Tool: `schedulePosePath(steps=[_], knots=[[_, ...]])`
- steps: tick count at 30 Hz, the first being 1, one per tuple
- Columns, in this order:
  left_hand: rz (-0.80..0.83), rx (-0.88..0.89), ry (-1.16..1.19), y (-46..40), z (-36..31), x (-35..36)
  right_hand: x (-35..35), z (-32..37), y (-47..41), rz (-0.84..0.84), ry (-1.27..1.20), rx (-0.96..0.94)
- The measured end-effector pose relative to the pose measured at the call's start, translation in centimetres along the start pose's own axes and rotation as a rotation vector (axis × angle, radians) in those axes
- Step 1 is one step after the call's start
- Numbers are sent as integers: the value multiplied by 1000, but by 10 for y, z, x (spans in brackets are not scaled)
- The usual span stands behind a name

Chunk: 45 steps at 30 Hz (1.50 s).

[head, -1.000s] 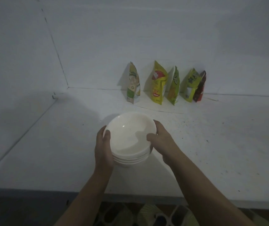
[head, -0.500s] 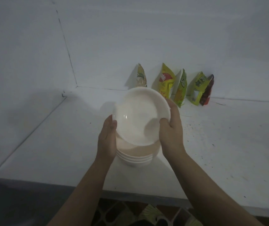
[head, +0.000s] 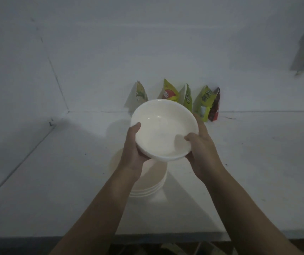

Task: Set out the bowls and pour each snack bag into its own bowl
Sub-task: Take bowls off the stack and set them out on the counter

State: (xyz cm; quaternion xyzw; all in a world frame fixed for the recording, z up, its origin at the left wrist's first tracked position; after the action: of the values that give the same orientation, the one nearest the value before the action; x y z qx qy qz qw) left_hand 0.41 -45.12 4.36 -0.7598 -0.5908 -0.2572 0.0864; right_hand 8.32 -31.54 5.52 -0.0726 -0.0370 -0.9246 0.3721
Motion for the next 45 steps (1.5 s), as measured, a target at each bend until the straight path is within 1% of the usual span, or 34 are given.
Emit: schedulePosePath(steps=[2, 4, 9, 11, 14, 16, 20, 23, 25, 28, 34, 38, 41, 43, 45], knots=[[-11, -28, -6, -4, 16, 14, -20, 5, -9, -45, 127, -69], [-2, -38, -10, -8, 32, 30, -41, 10, -18, -90, 204, -148], [19, -63, -46, -22, 72, 81, -100, 27, -47, -264, 397, -333], [19, -78, -68, -28, 91, 104, -124, 36, -61, -310, 407, -364], [-23, -130, -93, -38, 124, 134, -165, 38, -86, -378, 390, -368], [-70, -158, -100, -46, 145, 148, -194, 29, -105, -423, 324, -297], [-172, -208, -93, -65, 182, 167, -262, -7, -148, -482, 98, 42], [-230, -230, -72, -75, 206, 184, -308, -37, -178, -539, -77, 209], [-243, -221, -62, -80, 218, 195, -327, -52, -190, -579, -107, 243], [-262, -208, -63, -85, 234, 209, -342, -62, -202, -629, -86, 233], [-287, -211, -56, -92, 265, 233, -369, -70, -224, -671, -49, 228], [-308, -182, -111, -91, 277, 241, -374, -75, -232, -641, -159, 233], [-304, -145, -130, -85, 282, 241, -372, -81, -227, -631, -257, 329], [-296, -140, -142, -80, 283, 240, -361, -86, -220, -561, -198, 387], [-283, -144, -168, -73, 280, 240, -343, -87, -210, -365, -36, 401]])
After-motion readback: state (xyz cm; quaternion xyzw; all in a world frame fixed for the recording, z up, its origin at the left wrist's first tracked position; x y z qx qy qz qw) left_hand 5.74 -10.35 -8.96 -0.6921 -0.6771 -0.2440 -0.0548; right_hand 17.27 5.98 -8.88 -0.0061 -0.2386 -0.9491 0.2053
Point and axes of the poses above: each hand's wrist, its own y-axis away from the middle knuckle, its own x-axis out of the palm, z = x × y, the point moved 3 cm from there along -y, towards the middle knuckle, and after that the axes turned 9 degrees about -z, right-handed, at the moved point
